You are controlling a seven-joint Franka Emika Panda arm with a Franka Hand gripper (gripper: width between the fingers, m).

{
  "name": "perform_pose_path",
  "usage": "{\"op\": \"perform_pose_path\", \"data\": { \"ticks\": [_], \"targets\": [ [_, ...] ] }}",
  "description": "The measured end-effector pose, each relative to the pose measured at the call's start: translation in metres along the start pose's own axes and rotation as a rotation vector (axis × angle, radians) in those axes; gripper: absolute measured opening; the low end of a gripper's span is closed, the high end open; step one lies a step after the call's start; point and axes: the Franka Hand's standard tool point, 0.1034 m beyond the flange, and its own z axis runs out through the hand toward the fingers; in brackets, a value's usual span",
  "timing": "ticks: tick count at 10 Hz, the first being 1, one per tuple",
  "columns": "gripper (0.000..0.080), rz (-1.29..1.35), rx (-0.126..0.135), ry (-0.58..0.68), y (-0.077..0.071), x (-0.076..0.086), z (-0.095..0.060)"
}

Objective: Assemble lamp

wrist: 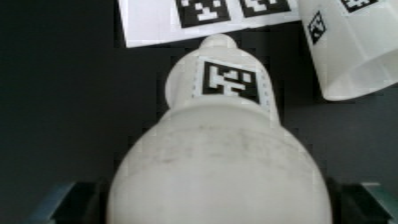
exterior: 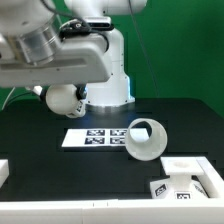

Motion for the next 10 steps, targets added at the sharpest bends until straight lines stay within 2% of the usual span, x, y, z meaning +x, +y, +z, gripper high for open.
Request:
{"op": "perform_pose_path", "data": {
  "ticks": [1, 2, 3, 4, 6, 7, 10],
  "targets": [
    [0.0571, -0.002, -0.004, 0.081, 0.000, 0.004, -0.002],
    [0.0571, 0.002, -0.028, 0.158, -0.005, 0.008, -0.007],
    [0.0571, -0.034, -0.072, 0.269, -0.025, 0.014, -0.018],
    [0.0571, -0.084, -0.090, 0.333, -0.048, 0.014, -0.033],
    [0.0572, -0.144, -0.098, 0.498, -0.084, 0.032, -0.081],
    [0.0573, -0.149, -0.094, 0.580, -0.087, 0.032, -0.085],
    [0.0573, -0.152, -0.107, 0.784, -0.081, 0.039, -0.083]
  ]
}}
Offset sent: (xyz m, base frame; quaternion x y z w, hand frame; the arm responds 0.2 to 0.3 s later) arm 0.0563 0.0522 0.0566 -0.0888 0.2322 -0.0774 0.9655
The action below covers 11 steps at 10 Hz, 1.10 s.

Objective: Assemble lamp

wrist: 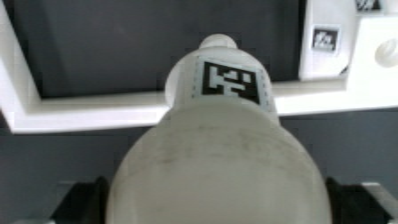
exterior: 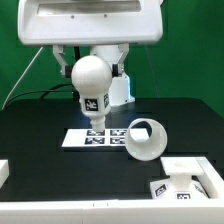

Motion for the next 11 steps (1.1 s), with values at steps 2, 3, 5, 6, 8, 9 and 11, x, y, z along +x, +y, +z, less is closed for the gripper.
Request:
{"op": "perform_pose_path", "data": {
  "ticks": [2, 3, 5, 6, 8, 9, 11],
  "targets": [
    [0.0573, -0.024, -0.025, 0.146, -0.014, 0.017, 0.000],
    [0.0573, -0.050, -0.031, 0.238, -0.026, 0.029, 0.001],
    [0.0573, 0.015, -0.028, 0.332, -0.024, 0.034, 0.001],
    [0.0573, 0.003, -0.028, 0.314, -0.025, 0.031, 0.003],
    [0.0573, 0.067, 0.014, 0.268, -0.061, 0.023, 0.008],
    [0.0573, 0.052, 0.032, 0.231, -0.092, 0.020, 0.012],
    [0.0573, 0.123, 0.061, 0.218, -0.132, 0.017, 0.019]
  ]
}}
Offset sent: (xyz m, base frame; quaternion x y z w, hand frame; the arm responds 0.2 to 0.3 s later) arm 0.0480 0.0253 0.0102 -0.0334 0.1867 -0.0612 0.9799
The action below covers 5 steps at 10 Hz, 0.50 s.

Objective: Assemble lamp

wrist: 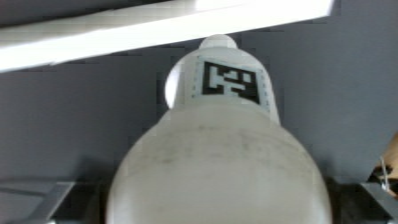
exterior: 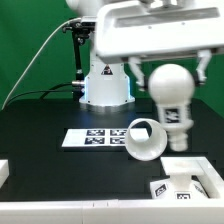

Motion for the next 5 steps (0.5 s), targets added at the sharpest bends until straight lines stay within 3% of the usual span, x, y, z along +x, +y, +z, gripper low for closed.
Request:
{"op": "perform_pose_path", "data": {
  "ticks": [2, 4, 5],
  "targets": [
    [0.0573, -0.004, -0.003, 0.021, 0.006, -0.008, 0.002],
    [0.0573, -0.008, -0.002, 0.020, 0.005, -0.009, 0.002],
    [0.0573, -0.093, -0.007, -0.003, 0.000, -0.018, 0.004]
  ]
}}
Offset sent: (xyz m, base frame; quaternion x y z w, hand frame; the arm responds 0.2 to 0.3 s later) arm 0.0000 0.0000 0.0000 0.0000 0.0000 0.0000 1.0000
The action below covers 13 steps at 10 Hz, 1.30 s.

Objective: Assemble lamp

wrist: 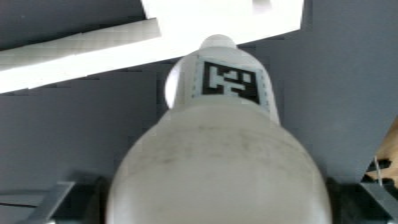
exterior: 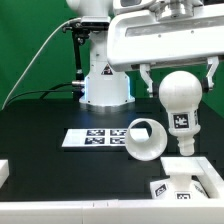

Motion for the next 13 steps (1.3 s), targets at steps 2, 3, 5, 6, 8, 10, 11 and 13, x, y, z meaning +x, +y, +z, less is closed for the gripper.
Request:
{"op": "perform_pose_path", "data": {
  "ticks": [2, 3, 5, 6, 8, 10, 11, 13],
  "targets": [
    [0.0573, -0.097, -0.010, -0.012, -0.002, -0.007, 0.001],
    [0.0573, -0.096, -0.010, -0.014, -0.002, -0.008, 0.002],
    [0.0573, -0.096, -0.010, -0.015, -0.002, -0.009, 0.002],
    [0.0573, -0.122, -0.012, -0.016, -0.002, -0.009, 0.003],
    [0.0573, -0.248, -0.024, -0.036, -0.004, -0.014, 0.005],
    [0.0573, -0.256, -0.020, -0.046, -0.009, -0.015, 0.005],
    [0.0573, -0.255, -0.021, -0.047, -0.008, -0.016, 0.006],
    [0.0573, -0.255, -0.026, -0.053, -0.006, -0.019, 0.009]
  ]
}}
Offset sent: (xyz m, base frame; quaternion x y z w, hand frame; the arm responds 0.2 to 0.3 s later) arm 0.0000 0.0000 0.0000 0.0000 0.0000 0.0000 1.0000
